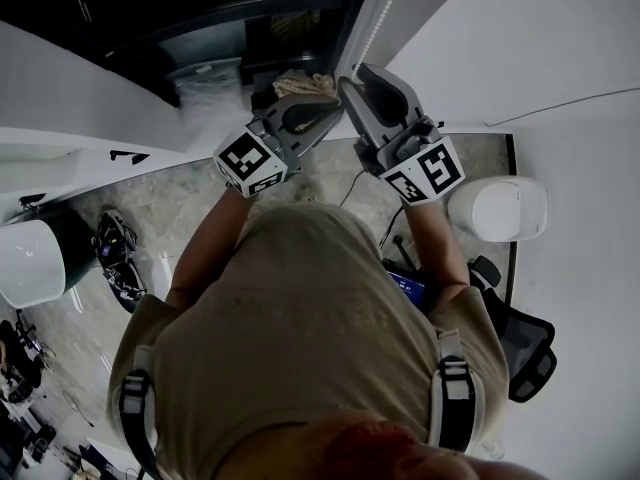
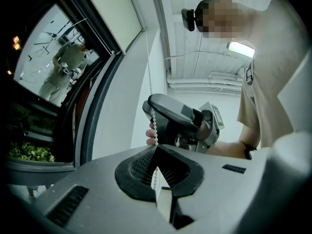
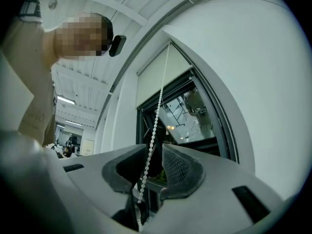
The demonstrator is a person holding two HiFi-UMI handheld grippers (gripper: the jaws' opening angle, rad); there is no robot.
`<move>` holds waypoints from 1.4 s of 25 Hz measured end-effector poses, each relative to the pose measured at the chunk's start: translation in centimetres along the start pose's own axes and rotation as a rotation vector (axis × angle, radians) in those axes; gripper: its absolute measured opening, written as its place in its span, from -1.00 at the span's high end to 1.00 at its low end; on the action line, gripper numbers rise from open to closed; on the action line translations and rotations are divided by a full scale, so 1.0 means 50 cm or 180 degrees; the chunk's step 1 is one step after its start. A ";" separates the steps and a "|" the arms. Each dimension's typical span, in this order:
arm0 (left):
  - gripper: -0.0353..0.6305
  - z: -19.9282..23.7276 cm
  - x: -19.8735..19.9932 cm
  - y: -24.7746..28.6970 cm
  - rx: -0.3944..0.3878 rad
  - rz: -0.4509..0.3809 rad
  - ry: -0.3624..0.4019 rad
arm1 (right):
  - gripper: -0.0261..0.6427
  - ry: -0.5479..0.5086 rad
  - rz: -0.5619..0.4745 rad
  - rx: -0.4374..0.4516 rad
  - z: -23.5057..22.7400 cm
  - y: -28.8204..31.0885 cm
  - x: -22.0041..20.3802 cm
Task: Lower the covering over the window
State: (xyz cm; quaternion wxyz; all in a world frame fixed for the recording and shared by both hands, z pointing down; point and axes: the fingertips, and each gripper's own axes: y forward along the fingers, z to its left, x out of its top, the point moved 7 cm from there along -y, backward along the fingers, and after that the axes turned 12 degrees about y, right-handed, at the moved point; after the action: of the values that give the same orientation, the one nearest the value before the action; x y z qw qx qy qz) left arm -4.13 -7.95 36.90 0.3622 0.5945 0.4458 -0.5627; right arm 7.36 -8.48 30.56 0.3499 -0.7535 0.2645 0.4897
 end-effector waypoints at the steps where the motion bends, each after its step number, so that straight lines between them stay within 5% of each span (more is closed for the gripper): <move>1: 0.84 -0.008 0.002 0.004 -0.0028 -0.0002 -0.0004 | 0.62 -0.0019 -0.0030 -0.0008 0.003 -0.002 0.011; 11: 0.84 -0.015 -0.005 0.000 -0.0217 -0.0239 -0.0341 | 0.87 0.0130 0.0160 -0.0221 -0.015 -0.004 0.006; 13: 0.45 0.000 -0.028 -0.026 -0.0123 -0.0335 -0.0628 | 0.87 0.0270 0.0439 -0.0310 -0.042 -0.014 -0.051; 15: 0.41 0.021 -0.043 -0.050 0.0088 -0.0334 -0.0771 | 0.87 0.0497 0.0621 -0.0316 -0.060 -0.025 -0.097; 20: 0.35 0.063 0.010 -0.056 0.0387 -0.0366 -0.0495 | 0.87 0.0504 0.0512 -0.0283 -0.075 -0.032 -0.110; 28: 0.35 0.085 0.133 0.052 0.0187 -0.0247 0.0152 | 0.87 0.0525 0.0446 -0.0105 -0.045 -0.025 -0.116; 31: 0.81 0.079 0.133 0.068 0.0064 -0.0099 0.0135 | 0.87 0.0623 0.0523 -0.0072 -0.040 -0.023 -0.126; 35: 0.84 0.073 0.085 0.070 0.0194 0.0184 0.0155 | 0.87 0.0532 0.1003 -0.0022 -0.052 -0.037 -0.157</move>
State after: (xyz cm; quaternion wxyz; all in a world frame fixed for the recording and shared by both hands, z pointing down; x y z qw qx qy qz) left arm -2.24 -12.01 32.06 0.3491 0.6314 0.4198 -0.5507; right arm 7.18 -8.97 39.01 0.2431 -0.7420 0.4058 0.4750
